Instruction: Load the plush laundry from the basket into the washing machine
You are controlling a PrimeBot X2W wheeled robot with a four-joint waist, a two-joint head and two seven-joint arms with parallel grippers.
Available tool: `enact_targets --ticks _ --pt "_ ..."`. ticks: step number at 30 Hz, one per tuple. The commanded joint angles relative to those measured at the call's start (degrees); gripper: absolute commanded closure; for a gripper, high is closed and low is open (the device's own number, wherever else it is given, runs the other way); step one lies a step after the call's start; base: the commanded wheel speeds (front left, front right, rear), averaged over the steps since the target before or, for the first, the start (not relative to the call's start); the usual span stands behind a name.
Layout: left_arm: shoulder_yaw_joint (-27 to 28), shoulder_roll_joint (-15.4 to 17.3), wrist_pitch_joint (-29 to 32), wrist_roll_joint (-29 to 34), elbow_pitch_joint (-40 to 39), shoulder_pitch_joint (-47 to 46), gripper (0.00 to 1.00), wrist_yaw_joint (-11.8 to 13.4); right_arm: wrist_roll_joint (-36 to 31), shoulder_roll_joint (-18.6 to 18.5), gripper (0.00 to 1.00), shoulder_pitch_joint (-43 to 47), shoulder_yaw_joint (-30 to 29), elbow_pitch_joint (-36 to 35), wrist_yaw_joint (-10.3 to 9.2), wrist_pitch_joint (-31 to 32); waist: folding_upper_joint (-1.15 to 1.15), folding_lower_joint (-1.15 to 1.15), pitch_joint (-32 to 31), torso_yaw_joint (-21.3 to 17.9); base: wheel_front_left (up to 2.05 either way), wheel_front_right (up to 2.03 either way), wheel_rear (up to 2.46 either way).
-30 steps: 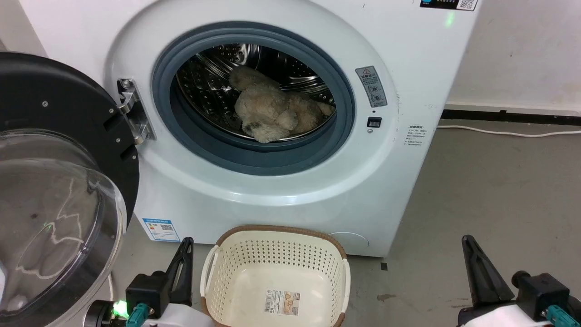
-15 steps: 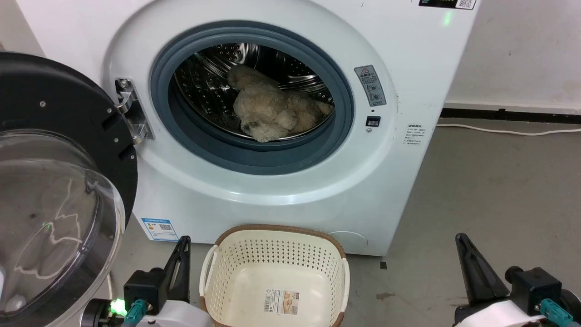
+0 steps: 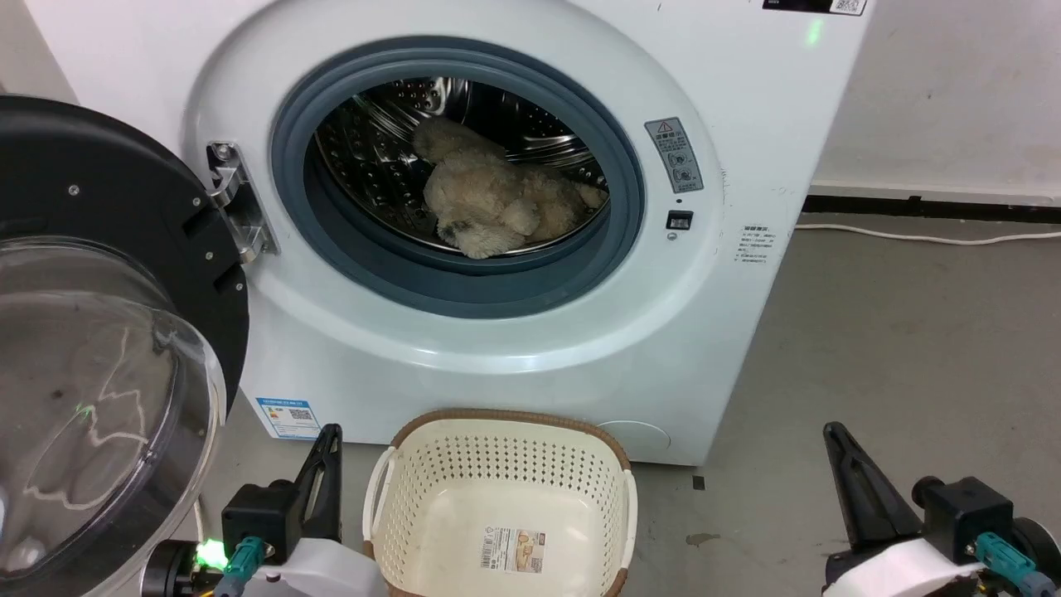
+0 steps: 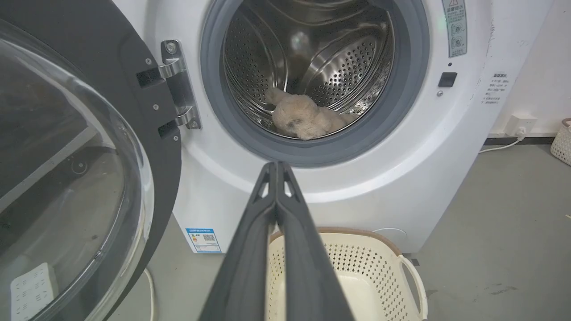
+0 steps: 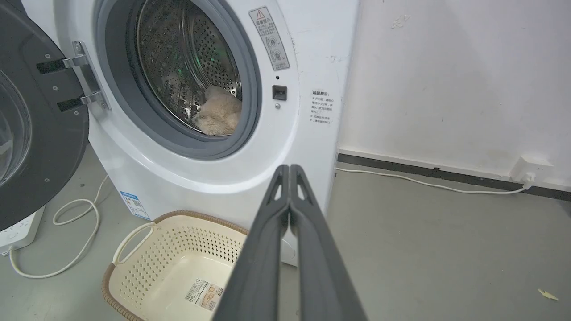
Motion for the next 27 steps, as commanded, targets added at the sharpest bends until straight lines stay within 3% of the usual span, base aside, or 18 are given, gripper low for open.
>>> enact_targets --ticks 1,27 --pt "0.3 -0.3 0.5 0.5 -0.4 -0.7 1.0 0.2 -0.6 0.2 1.0 -1.0 0.1 0.1 0.03 0.4 0.0 0.0 0.0 0.0 0.0 0.0 0.0" --pt "1.7 -0.7 3.5 1.4 -1.5 -1.2 1.0 0.6 -2.4 0.3 1.0 -2.6 0.5 0.6 0.04 3.5 0.0 0.0 0.3 -0.4 0.0 0.0 0.0"
